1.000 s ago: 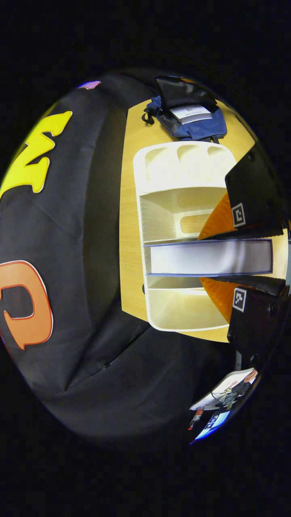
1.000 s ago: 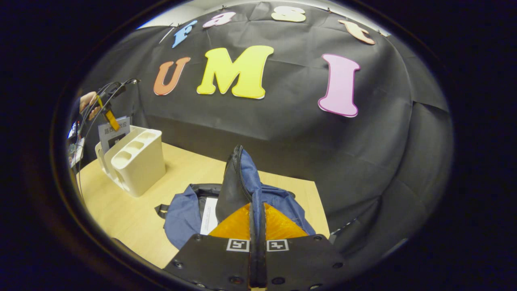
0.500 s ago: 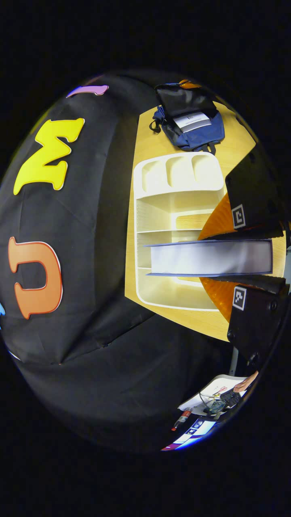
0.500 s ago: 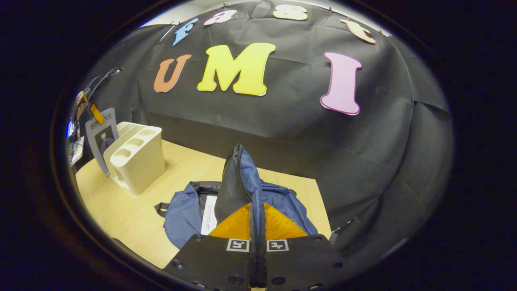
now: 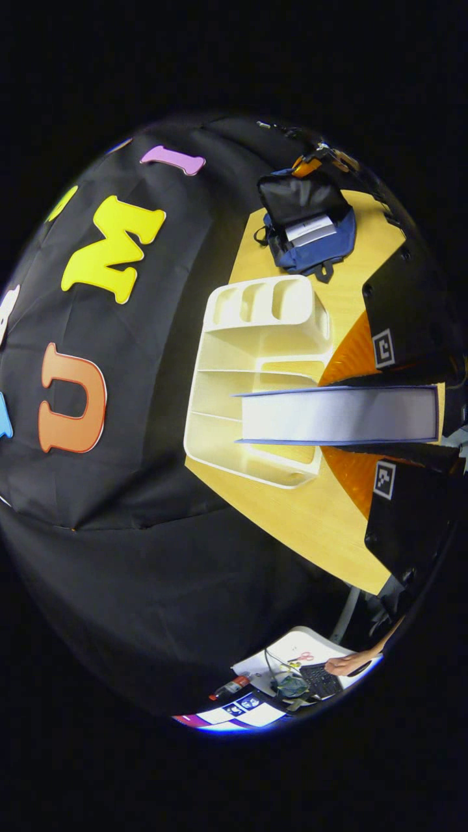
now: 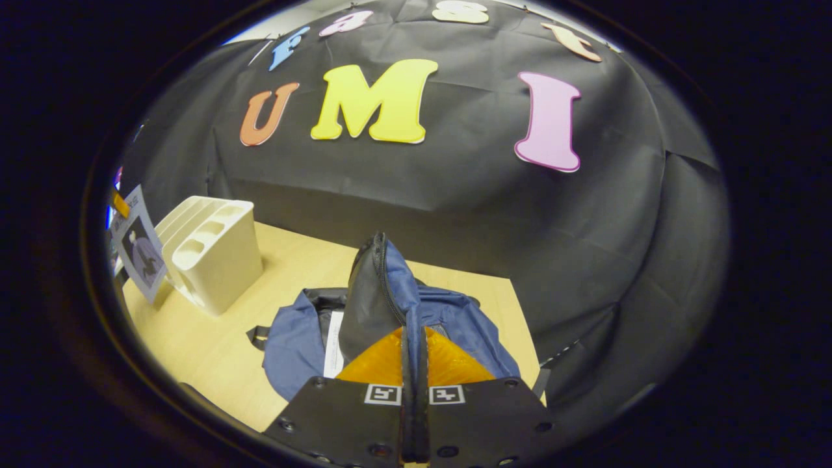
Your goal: Open the schoolbag, grab two books from the bookshelf and put them into the schoolbag.
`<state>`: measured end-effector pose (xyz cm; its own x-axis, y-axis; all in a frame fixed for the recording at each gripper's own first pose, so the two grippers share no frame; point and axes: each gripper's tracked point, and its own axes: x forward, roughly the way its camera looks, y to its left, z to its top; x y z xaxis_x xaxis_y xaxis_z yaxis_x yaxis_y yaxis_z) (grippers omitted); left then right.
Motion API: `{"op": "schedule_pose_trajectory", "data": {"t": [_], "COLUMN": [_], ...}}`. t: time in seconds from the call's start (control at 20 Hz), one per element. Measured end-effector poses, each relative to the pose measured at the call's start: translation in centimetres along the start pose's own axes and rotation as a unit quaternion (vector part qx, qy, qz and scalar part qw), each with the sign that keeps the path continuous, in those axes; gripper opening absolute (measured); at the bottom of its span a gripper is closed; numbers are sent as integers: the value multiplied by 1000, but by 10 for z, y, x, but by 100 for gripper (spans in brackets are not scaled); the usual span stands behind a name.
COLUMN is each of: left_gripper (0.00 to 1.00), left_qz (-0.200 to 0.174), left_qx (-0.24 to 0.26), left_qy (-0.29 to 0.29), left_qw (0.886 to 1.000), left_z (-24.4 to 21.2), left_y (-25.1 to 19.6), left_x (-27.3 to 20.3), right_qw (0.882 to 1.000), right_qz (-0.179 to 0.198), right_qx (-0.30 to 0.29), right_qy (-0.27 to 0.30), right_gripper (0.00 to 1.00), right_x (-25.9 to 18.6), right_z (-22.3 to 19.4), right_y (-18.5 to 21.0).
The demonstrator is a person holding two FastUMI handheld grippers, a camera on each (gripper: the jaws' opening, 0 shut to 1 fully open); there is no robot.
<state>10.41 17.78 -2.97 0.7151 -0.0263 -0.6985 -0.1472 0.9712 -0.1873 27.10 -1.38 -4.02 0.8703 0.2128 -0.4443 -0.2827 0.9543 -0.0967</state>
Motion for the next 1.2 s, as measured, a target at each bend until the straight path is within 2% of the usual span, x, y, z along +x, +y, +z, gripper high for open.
{"op": "schedule_pose_trajectory", "data": {"t": [0.15,0.3,0.7,0.95,1.2], "left_gripper": [37,38,36,37,37], "left_qz": [-23,-62,-147,-225,-296], "left_qx": [-25,-58,-96,-106,-137], "left_qy": [-3,-2,-10,7,13], "left_qw": [999,996,984,969,945], "left_z": [-29,-53,-72,-90,-87], "left_y": [-6,-20,-77,-143,-213], "left_x": [-14,-23,-30,-13,15], "right_qw": [1000,1000,1000,999,999], "right_qz": [-1,-4,-13,-20,-34], "right_qx": [-2,-5,-15,-26,-35], "right_qy": [2,4,6,4,-15], "right_gripper": [2,2,1,2,1], "right_x": [-2,-3,-6,-8,-19], "right_z": [1,3,7,15,28], "right_y": [3,7,11,15,11]}}
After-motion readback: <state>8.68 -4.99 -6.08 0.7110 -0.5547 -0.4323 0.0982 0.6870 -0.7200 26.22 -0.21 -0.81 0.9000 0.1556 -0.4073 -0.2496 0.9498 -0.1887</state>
